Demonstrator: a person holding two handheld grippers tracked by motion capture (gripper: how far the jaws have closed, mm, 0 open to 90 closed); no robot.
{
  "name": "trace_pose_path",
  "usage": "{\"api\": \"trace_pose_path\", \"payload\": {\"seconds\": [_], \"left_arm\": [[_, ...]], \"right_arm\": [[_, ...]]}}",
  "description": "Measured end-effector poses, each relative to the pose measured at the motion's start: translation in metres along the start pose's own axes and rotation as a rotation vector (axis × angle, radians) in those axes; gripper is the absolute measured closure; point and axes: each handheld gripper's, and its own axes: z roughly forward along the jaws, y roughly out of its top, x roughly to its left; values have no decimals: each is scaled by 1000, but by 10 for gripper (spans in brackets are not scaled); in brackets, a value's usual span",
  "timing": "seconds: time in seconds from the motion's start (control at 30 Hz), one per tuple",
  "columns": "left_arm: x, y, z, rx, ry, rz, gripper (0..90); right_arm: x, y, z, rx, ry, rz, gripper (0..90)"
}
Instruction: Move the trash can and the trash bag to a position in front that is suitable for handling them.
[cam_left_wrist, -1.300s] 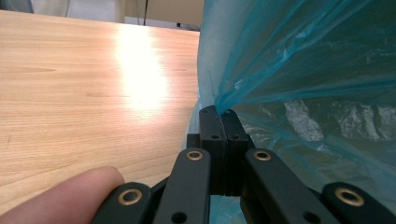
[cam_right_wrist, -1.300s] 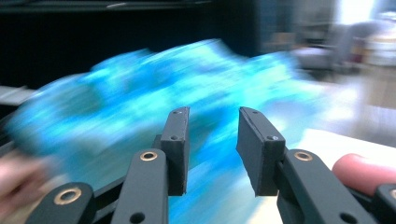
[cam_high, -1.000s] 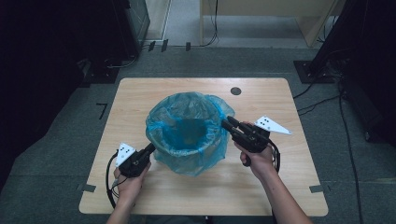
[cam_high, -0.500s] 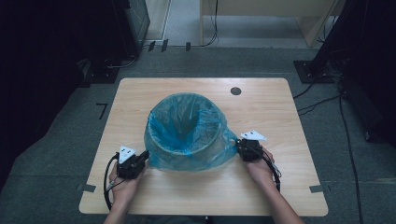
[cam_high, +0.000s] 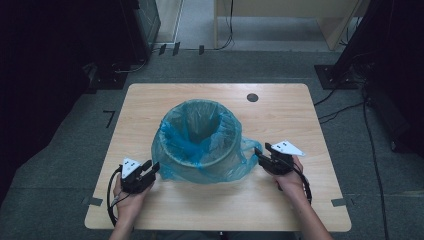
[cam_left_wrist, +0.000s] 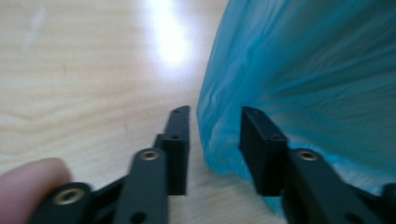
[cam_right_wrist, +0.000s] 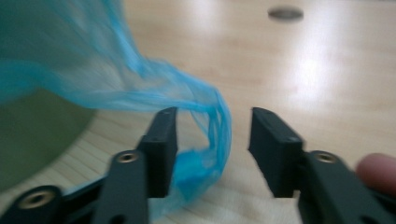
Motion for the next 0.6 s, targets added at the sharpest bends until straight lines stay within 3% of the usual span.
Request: {"api": "trace_pose_path", "payload": {"seconds": [0.1, 0.23, 0.33, 0.43, 0.53, 0.6], "left_arm": [[1, 3, -8, -75, -28, -22, 521], [-6, 13, -17, -201, -24, -56, 507], [-16, 24, -19, -263, -23, -72, 556], [-28, 31, -15, -277, -16, -60, 656], [-38, 32, -9, -288, 1, -48, 733], [-43, 32, -4, -306, 10, -53, 757]], "right_arm": [[-5, 11, -16, -100, 39, 39, 506], [-1, 24, -31, -236, 16, 68, 760], [22, 38, -36, -313, 18, 28, 833], [47, 50, -34, -366, 7, -12, 863], [69, 61, -26, -405, -40, -34, 864], [79, 62, -12, -390, -93, -22, 864]]}}
